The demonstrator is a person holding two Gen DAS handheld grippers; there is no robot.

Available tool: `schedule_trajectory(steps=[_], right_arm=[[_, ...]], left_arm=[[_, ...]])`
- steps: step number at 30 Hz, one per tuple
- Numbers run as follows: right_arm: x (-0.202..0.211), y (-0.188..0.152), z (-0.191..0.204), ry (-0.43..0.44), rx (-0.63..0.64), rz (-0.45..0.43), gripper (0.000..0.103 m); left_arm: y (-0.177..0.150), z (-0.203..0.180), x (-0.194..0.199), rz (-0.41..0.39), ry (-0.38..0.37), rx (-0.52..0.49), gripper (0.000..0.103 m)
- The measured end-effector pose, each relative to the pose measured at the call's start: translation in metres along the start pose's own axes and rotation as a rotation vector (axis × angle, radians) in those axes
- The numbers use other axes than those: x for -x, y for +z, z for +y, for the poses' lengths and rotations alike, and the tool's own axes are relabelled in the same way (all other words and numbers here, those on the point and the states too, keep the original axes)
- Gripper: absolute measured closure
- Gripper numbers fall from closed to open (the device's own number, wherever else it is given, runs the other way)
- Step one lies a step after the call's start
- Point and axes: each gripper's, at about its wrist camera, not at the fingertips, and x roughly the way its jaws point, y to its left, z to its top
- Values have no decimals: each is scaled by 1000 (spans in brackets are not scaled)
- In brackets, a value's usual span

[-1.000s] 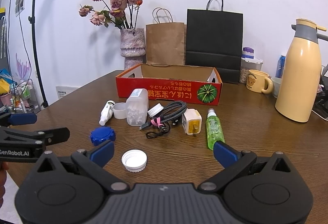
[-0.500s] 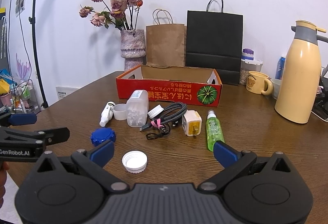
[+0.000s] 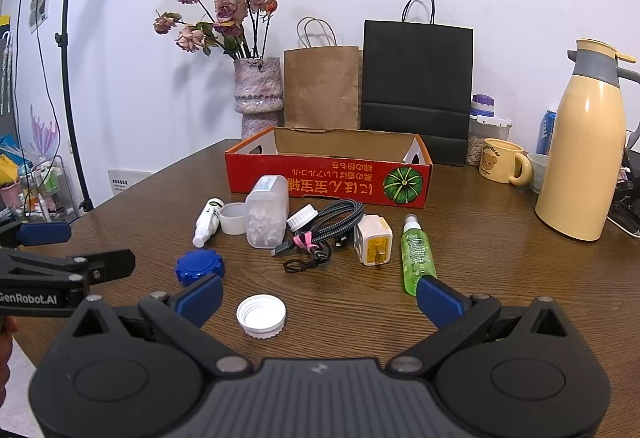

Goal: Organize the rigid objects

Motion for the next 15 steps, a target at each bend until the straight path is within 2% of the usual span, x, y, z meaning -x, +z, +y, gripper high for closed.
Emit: schedule_trajectory(steps=[15], right_arm=[[0,1,-1,-2,0,-2,0]], left_arm=[[0,0,0,0,-1,1,0]])
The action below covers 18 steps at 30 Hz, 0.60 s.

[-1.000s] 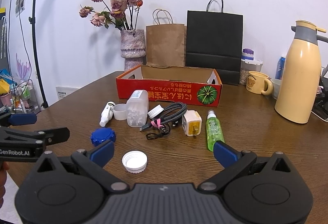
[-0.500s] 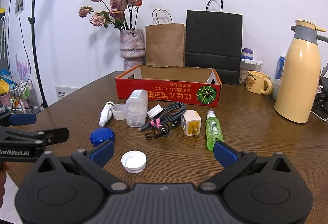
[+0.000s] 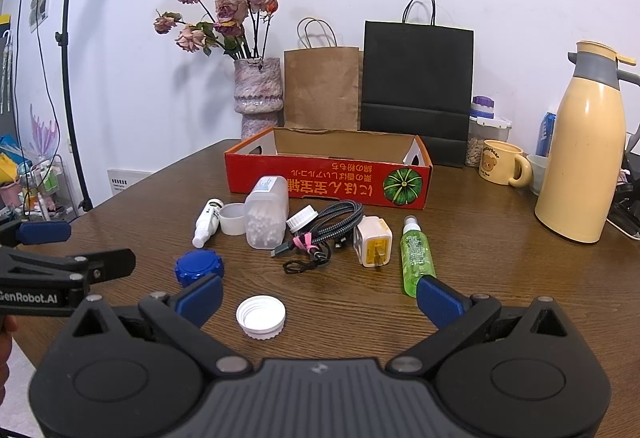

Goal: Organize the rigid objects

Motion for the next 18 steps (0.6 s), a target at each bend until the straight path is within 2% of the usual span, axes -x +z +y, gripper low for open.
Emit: schedule_trajectory(steps=[18], right_arm=[[-7,-1,5,0,10,11,0]], left_arm=[[2,6,-5,9,16,14,0]])
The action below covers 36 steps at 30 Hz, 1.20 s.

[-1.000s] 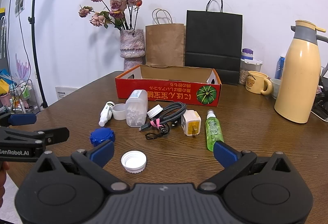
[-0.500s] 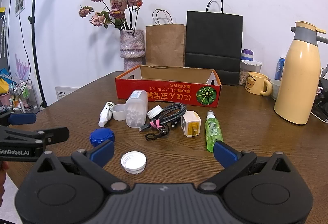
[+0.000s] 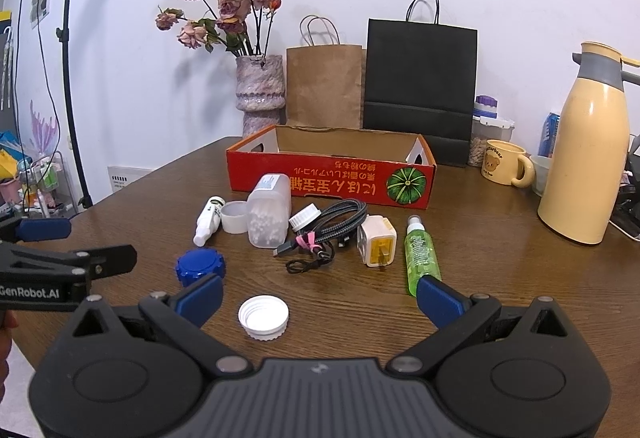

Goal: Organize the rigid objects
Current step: 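Close the right tool on the white bottle cap while the left tool approaches the blue cap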

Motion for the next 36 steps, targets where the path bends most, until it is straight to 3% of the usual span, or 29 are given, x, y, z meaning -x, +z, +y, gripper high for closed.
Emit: schedule_trajectory(steps=[19,27,29,34,36], right_arm=[[-70,-15,19,7,36,140,2],[-93,-19,25,65,31,181,14],[-96,-19,26,78,32,185,25],[-96,-18,28,90,47,179,36],[-95,-18,28,101,55,169,52]], left_arm=[[-8,26,-28,65,53,44,0],[-9,29,-37,80,62,48,0],[-8,29,-39,84,63,47,0],[-7,27,-47,97,62,47,0],[-8,27,-49,104,62,49,0]])
